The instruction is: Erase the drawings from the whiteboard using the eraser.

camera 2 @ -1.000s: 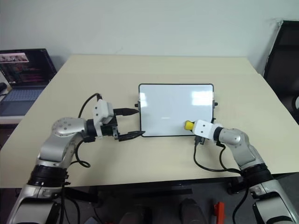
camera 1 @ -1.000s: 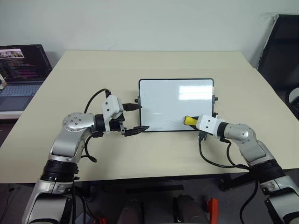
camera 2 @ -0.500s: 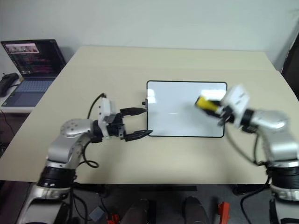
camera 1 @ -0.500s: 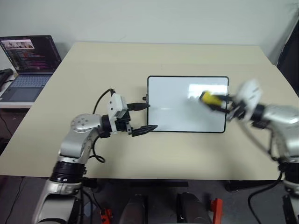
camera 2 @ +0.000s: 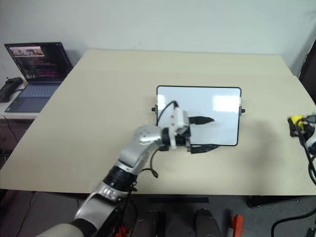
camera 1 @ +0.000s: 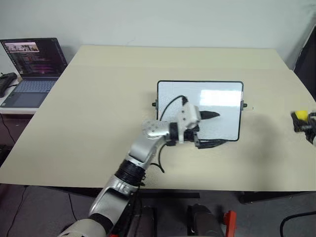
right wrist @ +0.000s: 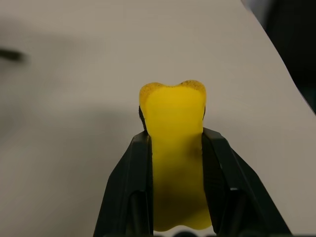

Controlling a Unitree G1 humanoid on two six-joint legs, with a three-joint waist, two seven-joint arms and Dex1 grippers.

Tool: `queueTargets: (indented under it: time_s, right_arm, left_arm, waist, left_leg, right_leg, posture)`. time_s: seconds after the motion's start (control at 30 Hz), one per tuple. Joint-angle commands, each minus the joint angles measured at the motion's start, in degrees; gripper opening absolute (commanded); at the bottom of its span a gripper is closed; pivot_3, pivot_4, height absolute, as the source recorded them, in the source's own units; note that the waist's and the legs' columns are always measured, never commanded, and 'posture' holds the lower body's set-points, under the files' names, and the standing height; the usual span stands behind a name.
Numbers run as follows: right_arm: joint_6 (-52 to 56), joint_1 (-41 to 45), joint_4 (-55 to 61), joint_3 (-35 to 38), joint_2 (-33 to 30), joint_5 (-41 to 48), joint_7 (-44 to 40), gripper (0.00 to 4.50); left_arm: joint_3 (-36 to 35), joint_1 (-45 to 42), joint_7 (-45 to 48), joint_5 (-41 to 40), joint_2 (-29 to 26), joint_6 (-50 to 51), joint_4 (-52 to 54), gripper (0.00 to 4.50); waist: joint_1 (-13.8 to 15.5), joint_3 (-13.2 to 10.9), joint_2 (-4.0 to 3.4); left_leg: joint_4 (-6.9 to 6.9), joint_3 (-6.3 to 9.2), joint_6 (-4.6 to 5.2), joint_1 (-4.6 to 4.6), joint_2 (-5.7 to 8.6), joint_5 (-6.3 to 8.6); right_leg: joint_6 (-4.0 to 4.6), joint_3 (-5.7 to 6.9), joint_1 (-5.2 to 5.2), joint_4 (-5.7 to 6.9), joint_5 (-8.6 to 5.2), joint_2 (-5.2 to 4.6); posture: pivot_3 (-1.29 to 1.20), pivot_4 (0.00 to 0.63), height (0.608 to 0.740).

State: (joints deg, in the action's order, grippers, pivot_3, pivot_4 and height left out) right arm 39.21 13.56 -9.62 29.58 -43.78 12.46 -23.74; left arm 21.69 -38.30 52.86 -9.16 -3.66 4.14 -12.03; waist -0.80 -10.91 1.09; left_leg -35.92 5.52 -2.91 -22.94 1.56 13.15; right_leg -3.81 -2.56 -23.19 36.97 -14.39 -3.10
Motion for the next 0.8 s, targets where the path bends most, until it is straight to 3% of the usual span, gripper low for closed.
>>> queueTargets:
  time_s: [0.03, 0.2, 0.57, 0.8]
  right_arm:
    - [-3.77, 2.06, -3.75, -1.96, -0.73, -2.01, 1.54, 0.97]
    - [-8.32, 6.5, -11.65, -5.42, -1.64, -3.39, 0.94, 0.97]
    - [-14.04, 12.67, -24.22, -10.88, -4.15, -4.68, -5.29, 0.97]
    - [-15.12, 14.04, -25.26, -10.24, -4.26, -3.97, -5.39, 3.17]
  left_arm:
    - [0.95, -1.25, -0.1, 1.92, 0.8, -4.51, -0.46, 4.5]
    - [0.7, -1.02, 1.27, 1.82, 0.61, -5.96, -0.69, 4.5]
    - [-1.19, 0.28, 0.24, 1.67, -1.48, -5.49, 0.74, 4.5]
    - [-3.07, 1.48, -0.65, 1.22, -4.52, -4.15, 1.44, 4.5]
  waist:
    - [-0.62, 0.04, -0.14]
    - [-1.27, 0.05, -0.18]
    - [-1.02, 0.06, -0.19]
    - [-1.07, 0.07, -0.21]
  left_leg:
    - [-0.01, -0.03, 0.03, 0.0, 0.0, -0.02]
    - [-0.06, -0.13, 0.1, 0.03, 0.01, -0.07]
    - [-0.06, -0.06, 0.11, 0.02, 0.06, -0.07]
    - [-0.08, -0.08, 0.11, 0.04, 0.06, -0.08]
  right_leg:
    - [0.0, -0.03, 0.0, 0.01, 0.0, 0.0]
    - [-0.37, -0.13, 0.01, 0.03, -0.09, 0.01]
    - [-0.13, -0.11, 0.05, 0.04, 0.1, -0.01]
    - [-0.12, -0.13, 0.05, 0.08, 0.1, -0.01]
  posture:
    - [0.0, 0.15, 0.74]
    - [0.0, 0.15, 0.74]
    - [0.0, 0.15, 0.74]
    - [0.0, 0.15, 0.74]
